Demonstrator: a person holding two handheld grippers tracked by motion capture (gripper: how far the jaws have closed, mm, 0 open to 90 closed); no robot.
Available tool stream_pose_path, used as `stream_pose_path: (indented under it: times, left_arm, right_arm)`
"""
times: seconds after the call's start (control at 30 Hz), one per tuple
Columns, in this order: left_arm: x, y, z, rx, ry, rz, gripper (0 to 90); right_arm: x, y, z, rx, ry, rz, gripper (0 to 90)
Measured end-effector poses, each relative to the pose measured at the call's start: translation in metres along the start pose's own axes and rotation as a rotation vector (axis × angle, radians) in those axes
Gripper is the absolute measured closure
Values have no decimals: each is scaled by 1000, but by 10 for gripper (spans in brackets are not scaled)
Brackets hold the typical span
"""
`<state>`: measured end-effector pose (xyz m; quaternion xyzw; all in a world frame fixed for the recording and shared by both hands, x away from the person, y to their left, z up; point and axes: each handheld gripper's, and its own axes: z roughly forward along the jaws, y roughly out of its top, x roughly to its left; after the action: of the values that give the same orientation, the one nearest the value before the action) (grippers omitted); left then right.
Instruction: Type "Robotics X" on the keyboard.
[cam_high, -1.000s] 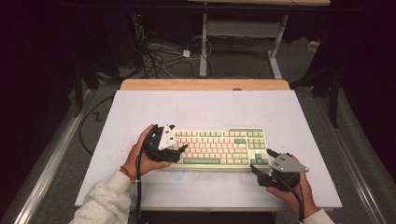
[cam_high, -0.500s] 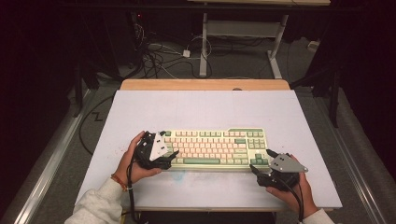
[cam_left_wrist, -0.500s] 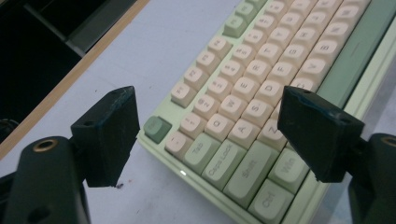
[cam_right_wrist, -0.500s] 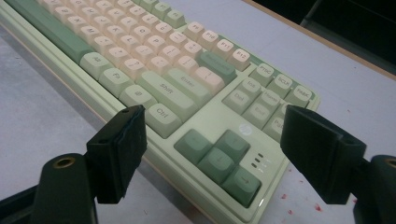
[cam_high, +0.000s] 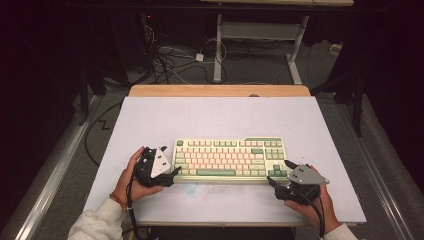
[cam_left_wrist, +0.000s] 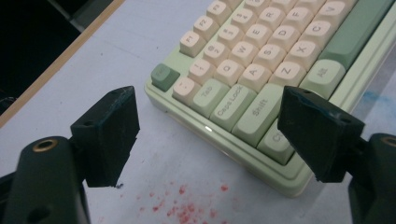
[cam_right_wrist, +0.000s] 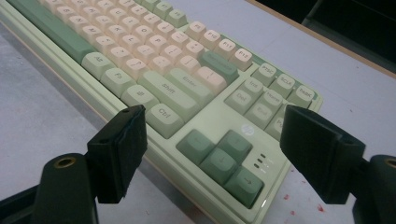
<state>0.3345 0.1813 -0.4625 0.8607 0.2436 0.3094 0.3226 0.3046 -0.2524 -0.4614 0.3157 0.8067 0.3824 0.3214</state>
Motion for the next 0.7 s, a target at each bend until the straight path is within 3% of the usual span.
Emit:
stream_pose_path:
  times: [0.4, 0.7]
  left_arm:
    - [1, -18, -7, 30, 5, -37, 192]
    - [0, -26, -12, 46, 6, -52, 191]
  right_arm:
    - [0, 9, 1, -21, 12, 1, 241]
    - [-4, 23, 5, -30, 65, -1, 285]
